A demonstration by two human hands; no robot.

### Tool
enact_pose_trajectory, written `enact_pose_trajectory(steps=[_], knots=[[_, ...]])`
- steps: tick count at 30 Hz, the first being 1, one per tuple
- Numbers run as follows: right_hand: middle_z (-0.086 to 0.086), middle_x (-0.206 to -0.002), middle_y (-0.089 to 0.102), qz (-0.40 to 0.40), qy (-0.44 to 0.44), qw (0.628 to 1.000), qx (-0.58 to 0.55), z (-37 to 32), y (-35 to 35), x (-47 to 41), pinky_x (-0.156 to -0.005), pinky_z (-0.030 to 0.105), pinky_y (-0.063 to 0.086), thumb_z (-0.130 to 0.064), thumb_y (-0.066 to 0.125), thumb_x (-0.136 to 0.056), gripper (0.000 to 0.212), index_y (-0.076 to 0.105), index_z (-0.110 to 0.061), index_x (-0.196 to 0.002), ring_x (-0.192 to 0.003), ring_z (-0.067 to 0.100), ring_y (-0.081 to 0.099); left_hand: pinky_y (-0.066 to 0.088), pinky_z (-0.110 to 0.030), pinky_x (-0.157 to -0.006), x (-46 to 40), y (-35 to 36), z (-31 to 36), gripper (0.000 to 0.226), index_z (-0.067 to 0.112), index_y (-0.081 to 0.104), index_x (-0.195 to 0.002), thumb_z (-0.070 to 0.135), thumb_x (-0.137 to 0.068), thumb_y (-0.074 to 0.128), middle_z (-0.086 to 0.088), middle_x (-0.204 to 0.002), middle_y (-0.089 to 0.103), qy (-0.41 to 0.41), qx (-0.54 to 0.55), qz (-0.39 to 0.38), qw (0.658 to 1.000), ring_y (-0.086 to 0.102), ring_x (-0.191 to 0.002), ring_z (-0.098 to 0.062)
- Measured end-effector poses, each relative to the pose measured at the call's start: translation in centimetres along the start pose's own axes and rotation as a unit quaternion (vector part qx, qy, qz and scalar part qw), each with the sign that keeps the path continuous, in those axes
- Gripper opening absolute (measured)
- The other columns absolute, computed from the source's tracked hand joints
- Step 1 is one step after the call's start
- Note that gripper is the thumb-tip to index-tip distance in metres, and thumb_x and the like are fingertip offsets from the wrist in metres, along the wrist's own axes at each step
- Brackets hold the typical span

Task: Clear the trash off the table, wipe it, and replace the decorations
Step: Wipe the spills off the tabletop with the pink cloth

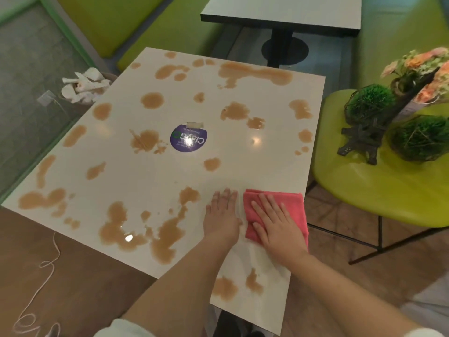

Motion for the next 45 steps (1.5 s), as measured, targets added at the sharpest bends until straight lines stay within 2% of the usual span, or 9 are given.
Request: enact_pose_trajectory(steps=[5, 11, 15, 22, 28, 32, 35, 38, 45], knots=[[-0.007, -0.162, -0.011, -0.007, 0.079, 0.997, -0.005, 2.5, -1.3, -4.3, -0.119, 0.031, -0.014, -0.056, -0.007, -0.089, 0.072, -0.001, -0.029, -0.155, -0.147, 0.009, -0.019, 0.002, -0.04, -0.122, 0.3, -0.1, -0.1, 0.069, 0.023, -0.008, -0.155, 0.037, -0.104, 0.035, 0.002, -0.162, -0.015, 0.013, -0.001, 0.001, 1.0, -0.014, -0.149, -0.022], [-0.006, -0.163, 0.0, 0.001, 0.012, 1.0, -0.02, -2.3, 1.0, 3.0, -0.121, 0.035, -0.005, -0.056, 0.008, -0.1, 0.06, 0.01, -0.03, -0.155, -0.15, 0.011, -0.01, 0.011, -0.032, -0.121, 1.3, -1.3, -0.1, 0.055, 0.016, 0.012, -0.156, 0.022, -0.105, 0.031, 0.002, -0.163, 0.005, 0.053, 0.043, 0.023, 0.997, 0.002, -0.15, -0.019], [-0.009, -0.163, -0.004, -0.012, -0.011, 1.0, -0.009, -1.0, 0.0, 0.6, -0.12, 0.031, -0.013, -0.057, -0.003, -0.095, 0.063, 0.002, -0.034, -0.154, -0.148, 0.008, -0.016, 0.038, -0.034, -0.106, 4.2, -2.5, -1.4, 0.041, 0.024, 0.043, -0.143, 0.025, -0.103, 0.039, 0.008, -0.147, 0.038, 0.016, 0.146, 0.114, 0.983, 0.036, -0.134, -0.013], [-0.004, -0.163, 0.009, -0.01, -0.04, 0.999, -0.02, -5.2, 1.8, 5.2, -0.12, 0.031, -0.007, -0.047, 0.009, -0.099, 0.06, 0.022, -0.026, -0.154, -0.15, 0.012, -0.003, 0.04, -0.031, -0.096, 11.1, -1.6, -6.0, 0.034, 0.03, 0.058, -0.127, 0.016, -0.099, 0.045, 0.008, -0.123, 0.053, -0.077, 0.224, 0.236, 0.942, 0.043, -0.118, -0.015], [-0.022, -0.151, 0.013, -0.018, 0.022, 0.965, -0.261, -5.6, -1.0, 6.6, -0.105, 0.004, -0.016, -0.03, 0.027, -0.108, 0.044, 0.028, -0.024, -0.152, -0.137, -0.01, -0.003, 0.033, -0.032, -0.093, 17.5, 1.4, -12.5, 0.04, 0.026, 0.046, -0.133, 0.016, -0.095, 0.056, -0.004, -0.132, 0.04, -0.279, 0.204, 0.261, 0.901, 0.034, -0.123, -0.024], [-0.02, -0.159, 0.007, -0.077, -0.116, 0.976, -0.17, -10.0, 1.3, 11.0, -0.119, 0.023, -0.011, -0.049, 0.01, -0.102, 0.056, 0.02, -0.031, -0.154, -0.147, -0.003, -0.01, 0.026, -0.041, -0.108, 19.3, 4.3, -14.6, 0.068, 0.019, 0.027, -0.145, 0.029, -0.09, 0.065, -0.009, -0.145, 0.027, -0.395, 0.308, 0.223, 0.836, 0.024, -0.133, -0.027], [-0.014, -0.161, -0.003, -0.07, -0.127, 0.987, -0.062, -10.2, 3.3, 12.5, -0.121, 0.033, -0.008, -0.051, 0.008, -0.102, 0.056, 0.01, -0.033, -0.155, -0.148, 0.002, -0.014, 0.027, -0.045, -0.108, 19.5, 5.3, -15.5, 0.091, 0.015, 0.009, -0.153, 0.039, -0.088, 0.068, -0.011, -0.152, 0.023, -0.436, 0.336, 0.186, 0.814, 0.02, -0.138, -0.029], [-0.009, -0.162, 0.011, -0.043, -0.156, 0.987, -0.007, -10.0, 3.3, 10.4, -0.121, 0.037, -0.001, -0.054, 0.013, -0.102, 0.059, 0.019, -0.029, -0.155, -0.151, 0.011, 0.0, 0.033, -0.047, -0.104, 19.1, 5.4, -16.1, 0.091, 0.015, 0.012, -0.154, 0.044, -0.087, 0.067, -0.009, -0.151, 0.025, -0.432, 0.318, 0.142, 0.832, 0.021, -0.138, -0.028], [-0.012, -0.163, 0.002, -0.049, -0.103, 0.993, -0.039, -8.8, 2.3, 8.6, -0.121, 0.033, -0.01, -0.053, 0.011, -0.098, 0.057, 0.021, -0.039, -0.153, -0.149, 0.007, -0.013, 0.037, -0.045, -0.098, 18.8, 4.5, -16.1, 0.079, 0.014, 0.027, -0.146, 0.038, -0.085, 0.071, -0.007, -0.146, 0.032, -0.432, 0.3, 0.132, 0.84, 0.028, -0.135, -0.027]])
Point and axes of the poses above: each hand's wrist, its own x-axis away from the middle knuckle, its own y-axis out of the palm, z = x × y, the point moved 9 cm from there along -x, towards the middle knuckle
